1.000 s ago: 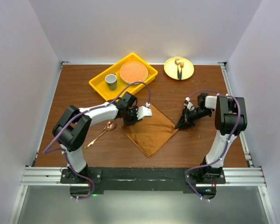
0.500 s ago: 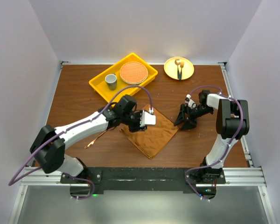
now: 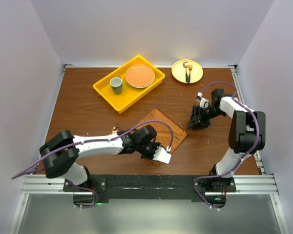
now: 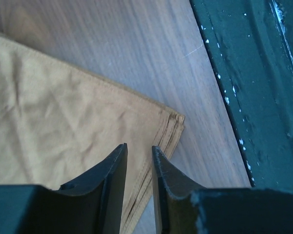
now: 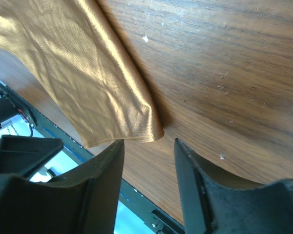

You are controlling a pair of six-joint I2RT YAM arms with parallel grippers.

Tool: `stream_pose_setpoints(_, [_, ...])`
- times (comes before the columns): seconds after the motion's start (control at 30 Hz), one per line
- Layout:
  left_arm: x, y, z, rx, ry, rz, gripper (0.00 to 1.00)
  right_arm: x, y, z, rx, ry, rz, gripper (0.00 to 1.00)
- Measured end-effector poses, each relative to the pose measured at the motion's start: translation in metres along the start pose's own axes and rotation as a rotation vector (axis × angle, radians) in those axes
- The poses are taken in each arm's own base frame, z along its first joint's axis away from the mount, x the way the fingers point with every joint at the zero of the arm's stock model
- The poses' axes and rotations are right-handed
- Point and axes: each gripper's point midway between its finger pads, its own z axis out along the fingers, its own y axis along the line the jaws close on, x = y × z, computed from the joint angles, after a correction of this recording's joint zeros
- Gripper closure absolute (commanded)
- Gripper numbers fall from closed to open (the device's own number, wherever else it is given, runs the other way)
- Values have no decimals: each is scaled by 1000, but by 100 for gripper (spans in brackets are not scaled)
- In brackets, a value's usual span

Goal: Fold the napkin into a case and place the utensils inside
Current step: Pick up the top corner of the square folded napkin from the center of the board.

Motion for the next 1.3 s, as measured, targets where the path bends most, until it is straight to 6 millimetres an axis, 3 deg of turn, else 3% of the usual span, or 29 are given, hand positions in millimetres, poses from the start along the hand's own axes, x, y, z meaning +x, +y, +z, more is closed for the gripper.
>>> stream_pose_setpoints(0.37, [3,-12,22,58,11,96,69,-3,7,6,-49,-21,5,71])
stream_pose_setpoints(0.8, [13,-18,32,97,30,93,70,8,30,33,-94,9,-13,77])
stream_pose_setpoints(1.07, [15,-19,36,108,34,88,72,12,12,51,-59,46,8,80])
stream_pose_setpoints(1.3, [14,-19,35,110,33,87,81,16,10,56,-65,66,25,80])
